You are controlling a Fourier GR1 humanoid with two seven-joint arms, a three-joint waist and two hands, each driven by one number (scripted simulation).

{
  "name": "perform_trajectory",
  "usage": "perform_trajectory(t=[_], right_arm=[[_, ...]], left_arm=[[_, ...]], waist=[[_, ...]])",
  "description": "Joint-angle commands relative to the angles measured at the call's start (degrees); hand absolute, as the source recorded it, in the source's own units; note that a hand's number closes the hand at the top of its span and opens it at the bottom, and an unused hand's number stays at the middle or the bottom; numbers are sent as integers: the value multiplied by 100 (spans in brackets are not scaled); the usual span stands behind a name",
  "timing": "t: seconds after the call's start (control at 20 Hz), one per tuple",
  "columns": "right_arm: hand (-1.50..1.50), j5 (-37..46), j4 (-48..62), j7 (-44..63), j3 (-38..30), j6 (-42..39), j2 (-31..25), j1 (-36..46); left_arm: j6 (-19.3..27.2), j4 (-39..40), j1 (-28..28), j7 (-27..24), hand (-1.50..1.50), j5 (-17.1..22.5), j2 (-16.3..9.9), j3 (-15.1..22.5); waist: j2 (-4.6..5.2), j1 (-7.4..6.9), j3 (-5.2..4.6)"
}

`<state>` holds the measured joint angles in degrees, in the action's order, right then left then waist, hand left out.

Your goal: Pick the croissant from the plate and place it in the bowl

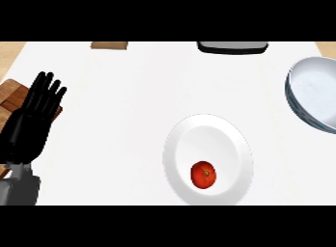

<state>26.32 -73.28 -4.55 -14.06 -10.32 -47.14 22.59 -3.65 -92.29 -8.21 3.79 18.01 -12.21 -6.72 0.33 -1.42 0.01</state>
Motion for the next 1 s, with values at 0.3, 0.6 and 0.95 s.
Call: perform_trajectory(t=[0.3, 0.6, 0.95], right_arm=[[150, 822, 3554, -1382, 292, 868, 361, 1934], [150, 1514, 4719, -1620, 730, 809, 199, 2161], [-150, 1348, 5801, -1506, 517, 357, 689, 2738]], left_arm=[[-114, 321, -403, 57, 0, 88, -115, -170], [-32, 89, -421, 205, 0, -36, 85, 147], [-223, 336, -458, -51, 0, -43, 46, 111]], waist=[[42, -104, 8], [120, -256, 23], [192, -371, 35]])
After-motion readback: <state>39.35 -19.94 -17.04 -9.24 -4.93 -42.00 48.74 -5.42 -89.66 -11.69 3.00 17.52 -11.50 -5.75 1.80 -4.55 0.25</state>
